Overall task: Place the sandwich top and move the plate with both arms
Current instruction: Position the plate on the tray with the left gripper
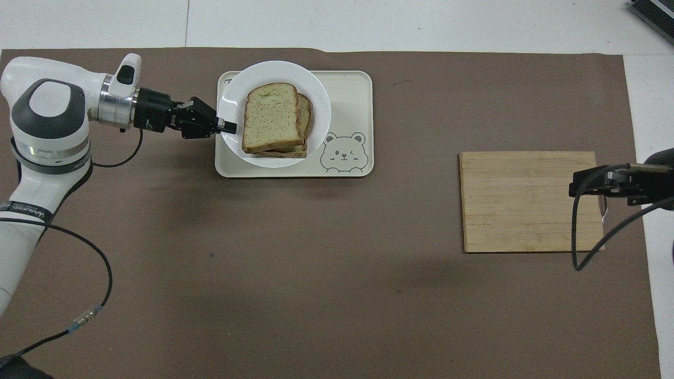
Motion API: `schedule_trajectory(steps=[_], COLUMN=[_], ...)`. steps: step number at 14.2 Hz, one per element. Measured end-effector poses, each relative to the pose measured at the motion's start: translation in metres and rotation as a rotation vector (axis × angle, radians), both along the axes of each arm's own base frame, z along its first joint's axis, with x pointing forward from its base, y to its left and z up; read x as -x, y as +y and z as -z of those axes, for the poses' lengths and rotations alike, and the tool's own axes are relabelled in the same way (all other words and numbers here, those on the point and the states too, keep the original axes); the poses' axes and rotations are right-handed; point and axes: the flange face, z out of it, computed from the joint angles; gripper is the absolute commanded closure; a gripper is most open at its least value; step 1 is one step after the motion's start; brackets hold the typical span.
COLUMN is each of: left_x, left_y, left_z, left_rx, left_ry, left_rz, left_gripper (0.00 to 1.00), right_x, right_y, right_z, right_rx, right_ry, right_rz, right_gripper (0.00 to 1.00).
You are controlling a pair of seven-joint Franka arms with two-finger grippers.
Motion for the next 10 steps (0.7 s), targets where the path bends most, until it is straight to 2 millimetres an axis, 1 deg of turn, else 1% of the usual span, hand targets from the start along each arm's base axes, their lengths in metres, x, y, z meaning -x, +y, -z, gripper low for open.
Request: schedule_trajectory(steps=[2,4,7,10], left_x=[-0.003,-0.003,-0.004,-0.005], left_y=[-0.007,-0.011,-0.01,-0.009], left_z=[0.014,0.021,0.027,0.04], left_rx=[-0.028,-0.037,-0.043,-0.049], left_ry=[-0.002,0.001,0.004,0.013], left_rz=[0.001,0.004,0.0,-0.008], left_gripper=[1.0,1.0,1.0,1.0], right_x=[0.007,0.012,0.013,0.013], right_y=[-0.004,-0.01,-0.02,-0.021], right_z=[-0.022,-0.035,-0.037,-0.036], right_rx=[0.0,-0.002,-0.003,-0.004], right_ry=[0.006,0.006,0.007,0.009], right_rz=[0.008,0.015,0.006,0.002], right_gripper=[0.0,0.0,0.0,0.0])
